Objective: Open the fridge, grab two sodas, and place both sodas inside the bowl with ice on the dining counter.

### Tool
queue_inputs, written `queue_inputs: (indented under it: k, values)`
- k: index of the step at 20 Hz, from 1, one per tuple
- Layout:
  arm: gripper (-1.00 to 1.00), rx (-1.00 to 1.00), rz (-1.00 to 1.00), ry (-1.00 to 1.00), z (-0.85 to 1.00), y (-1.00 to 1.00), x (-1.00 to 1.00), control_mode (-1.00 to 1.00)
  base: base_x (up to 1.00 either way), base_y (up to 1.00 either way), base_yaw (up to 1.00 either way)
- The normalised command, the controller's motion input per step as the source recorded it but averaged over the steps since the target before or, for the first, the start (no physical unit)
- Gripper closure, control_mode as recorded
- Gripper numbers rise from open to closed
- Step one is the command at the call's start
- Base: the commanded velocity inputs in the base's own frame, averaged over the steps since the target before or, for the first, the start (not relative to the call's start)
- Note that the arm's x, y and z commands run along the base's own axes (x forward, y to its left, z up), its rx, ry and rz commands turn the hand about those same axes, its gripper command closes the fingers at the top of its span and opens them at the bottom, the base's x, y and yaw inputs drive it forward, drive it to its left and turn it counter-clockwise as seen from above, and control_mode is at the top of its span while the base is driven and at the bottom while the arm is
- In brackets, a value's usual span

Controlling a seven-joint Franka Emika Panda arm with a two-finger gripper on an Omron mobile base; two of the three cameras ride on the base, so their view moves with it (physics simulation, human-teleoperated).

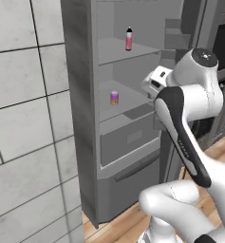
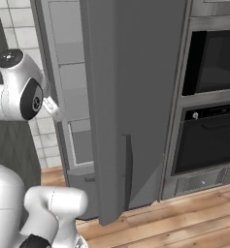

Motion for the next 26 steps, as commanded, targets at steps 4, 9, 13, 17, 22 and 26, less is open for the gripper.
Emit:
queue_inputs:
  k: [4, 9, 13, 17, 22, 26]
  values:
    - [-1.00, -0.21, 0.07, 0.00, -0.05, 0.00, 0.61, -1.00, 0.00, 0.00, 0.00]
    - [-1.00, -0.20, 0.05, -0.03, -0.12, 0.00, 0.54, -1.00, 0.00, 0.00, 0.00]
    - [-1.00, -0.17, 0.02, -0.10, -0.18, 0.00, 0.43, -1.00, 0.00, 0.00, 0.00]
    - [-1.00, -0.09, 0.00, -0.01, -0.25, -0.16, 0.55, -1.00, 0.00, 0.00, 0.00]
    - [-1.00, -0.06, 0.00, 0.00, -0.26, -0.25, 0.60, -1.00, 0.00, 0.00, 0.00]
    - [-1.00, -0.06, -0.01, 0.00, -0.16, -0.25, 0.52, -1.00, 0.00, 0.00, 0.00]
